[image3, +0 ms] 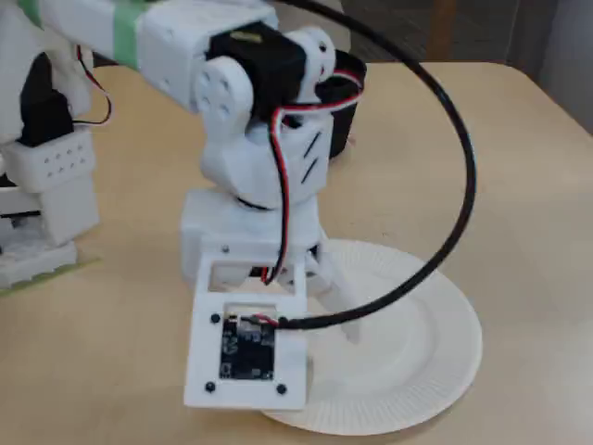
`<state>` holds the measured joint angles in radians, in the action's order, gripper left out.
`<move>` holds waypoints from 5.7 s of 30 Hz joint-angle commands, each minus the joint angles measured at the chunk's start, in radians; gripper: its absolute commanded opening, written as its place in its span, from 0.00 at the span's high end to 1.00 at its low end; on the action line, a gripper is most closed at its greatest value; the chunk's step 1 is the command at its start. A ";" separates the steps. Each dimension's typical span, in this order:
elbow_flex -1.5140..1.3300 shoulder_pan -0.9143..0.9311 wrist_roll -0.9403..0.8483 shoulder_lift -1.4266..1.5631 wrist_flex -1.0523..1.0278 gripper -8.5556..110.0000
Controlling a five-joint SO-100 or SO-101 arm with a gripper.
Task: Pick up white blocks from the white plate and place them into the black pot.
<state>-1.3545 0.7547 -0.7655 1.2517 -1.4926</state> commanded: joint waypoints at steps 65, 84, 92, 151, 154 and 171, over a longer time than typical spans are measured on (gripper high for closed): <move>-0.561 -1.239 0.778 0.775 0.742 0.95; -0.604 -1.433 0.747 0.627 0.891 0.95; -0.607 -1.430 0.721 0.635 0.836 0.65; -1.618 -0.704 0.647 2.002 0.400 0.95; -1.618 -0.704 0.653 2.002 0.400 0.95; -1.620 -0.704 0.657 2.002 0.402 0.95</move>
<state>-2.9775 0.0414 -0.1104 3.2536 -1.1075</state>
